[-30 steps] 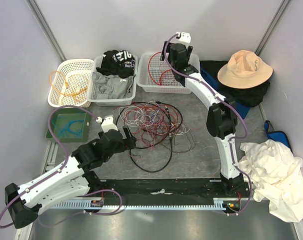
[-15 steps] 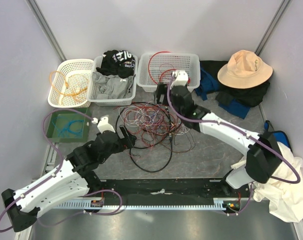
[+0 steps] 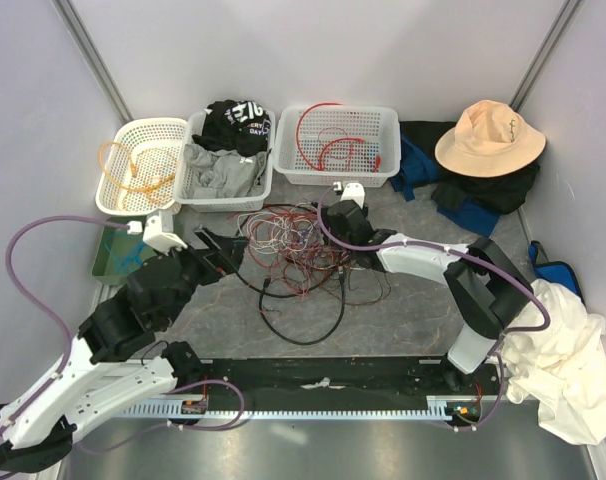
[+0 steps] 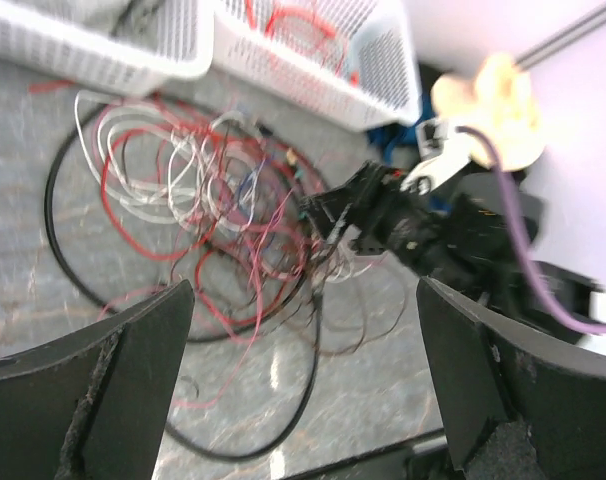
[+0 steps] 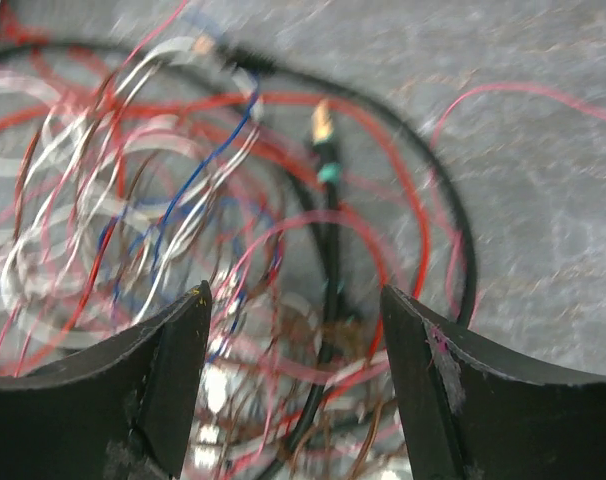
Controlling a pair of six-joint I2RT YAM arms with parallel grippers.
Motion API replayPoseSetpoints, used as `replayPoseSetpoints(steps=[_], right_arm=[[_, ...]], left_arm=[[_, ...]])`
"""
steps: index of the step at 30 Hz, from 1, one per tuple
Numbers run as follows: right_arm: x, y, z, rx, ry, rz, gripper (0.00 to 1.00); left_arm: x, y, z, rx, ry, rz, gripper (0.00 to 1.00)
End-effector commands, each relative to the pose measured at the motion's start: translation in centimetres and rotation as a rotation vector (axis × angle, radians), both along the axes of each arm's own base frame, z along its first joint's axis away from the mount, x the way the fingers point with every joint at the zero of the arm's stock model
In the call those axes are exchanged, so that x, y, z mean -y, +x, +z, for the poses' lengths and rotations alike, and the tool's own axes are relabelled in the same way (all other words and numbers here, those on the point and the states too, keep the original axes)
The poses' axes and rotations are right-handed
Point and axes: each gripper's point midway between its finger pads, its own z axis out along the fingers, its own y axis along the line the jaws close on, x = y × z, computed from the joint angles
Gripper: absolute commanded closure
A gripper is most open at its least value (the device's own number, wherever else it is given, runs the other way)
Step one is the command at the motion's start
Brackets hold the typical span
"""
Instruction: Untangle the cables
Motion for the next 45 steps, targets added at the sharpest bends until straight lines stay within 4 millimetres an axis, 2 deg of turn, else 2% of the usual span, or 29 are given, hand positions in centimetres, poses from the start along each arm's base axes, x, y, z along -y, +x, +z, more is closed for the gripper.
replayPoseSetpoints(steps=[1, 3, 4, 5, 8, 13, 14, 17, 23, 25, 26, 29, 30, 34, 36, 37, 38, 40, 42, 43, 45], right_arm=[[2.2, 5.2, 1.7, 0.046, 0.065, -0.136, 0.26], [3.5, 6.3, 0.0, 0.002, 0.049, -0.171, 0.27], [3.2, 6.8, 0.3, -0.002, 0.061, -0.163, 0.3], [3.1, 6.8, 0.0, -0.011, 0.051, -0.151, 0.32], [1.5, 6.2, -0.3, -0.023, 0.093, -0.092, 0.36], [-1.9, 3.5, 0.1, -0.006, 0.061, 0.027, 0.33], [-3.1, 2.7, 0.2, -0.003, 0.067, 0.063, 0.32], [-4.9, 1.1, 0.2, -0.006, 0.098, 0.118, 0.28], [-6.9, -1.1, -0.2, -0.033, 0.168, 0.2, 0.22], [-7.3, -1.6, -1.7, -0.082, 0.143, 0.227, 0.22], [-7.4, -1.7, -3.1, -0.112, 0.121, 0.227, 0.23], [-7.3, -2.1, -4.5, -0.149, 0.094, 0.224, 0.42], [-6.9, -2.0, -4.8, -0.151, 0.084, 0.211, 0.54], [-5.6, -2.1, -5.9, -0.182, -0.005, 0.183, 0.7], [-5.2, -2.0, -5.8, -0.176, -0.022, 0.177, 0.81], [-4.9, -2.0, -5.5, -0.167, -0.032, 0.166, 0.88], [-4.8, -1.8, -4.3, -0.144, -0.02, 0.162, 1.0], [-4.6, -2.0, -2.9, -0.11, 0.013, 0.165, 1.0], [-4.6, -2.4, 0.6, -0.039, 0.065, 0.18, 1.0], [-4.7, -2.7, 3.8, 0.018, 0.106, 0.192, 1.0], [-4.2, -3.3, 6.9, 0.083, 0.115, 0.202, 1.0]], left_arm=[[-1.8, 0.1, -0.5, 0.01, 0.09, 0.048, 0.0], [-1.6, 0.1, -1.4, -0.007, 0.085, 0.048, 0.0], [-1.4, 0.1, -2.6, -0.031, 0.086, 0.05, 0.0], [-1.2, 0.2, -2.9, -0.035, 0.082, 0.046, 0.0], [-0.4, 0.5, -5.0, -0.073, 0.099, 0.038, 0.0], [0.8, 0.7, -7.5, -0.122, 0.126, 0.011, 0.0], [1.0, 0.7, -7.8, -0.128, 0.129, 0.004, 0.0], [1.3, 0.9, -8.6, -0.139, 0.137, -0.001, 0.0], [1.6, 1.0, -9.2, -0.139, 0.136, -0.006, 0.0], [1.8, 1.1, -9.2, -0.137, 0.13, -0.011, 0.0], [1.9, 1.1, -9.4, -0.141, 0.132, -0.014, 0.0], [2.1, 1.1, -9.5, -0.147, 0.137, -0.024, 0.0], [2.1, 1.0, -9.4, -0.145, 0.134, -0.025, 0.0], [2.1, 0.9, -9.2, -0.142, 0.123, -0.026, 0.0], [2.2, 0.9, -9.0, -0.139, 0.117, -0.031, 0.01], [2.2, 0.9, -8.9, -0.14, 0.117, -0.032, 0.01], [2.2, 0.9, -8.8, -0.138, 0.112, -0.031, 0.01], [2.3, 0.9, -8.6, -0.136, 0.106, -0.032, 0.01], [2.4, 1.0, -8.5, -0.136, 0.106, -0.032, 0.01], [2.4, 1.0, -8.5, -0.137, 0.109, -0.034, 0.01], [2.5, 1.0, -8.3, -0.132, 0.105, -0.038, 0.01]])
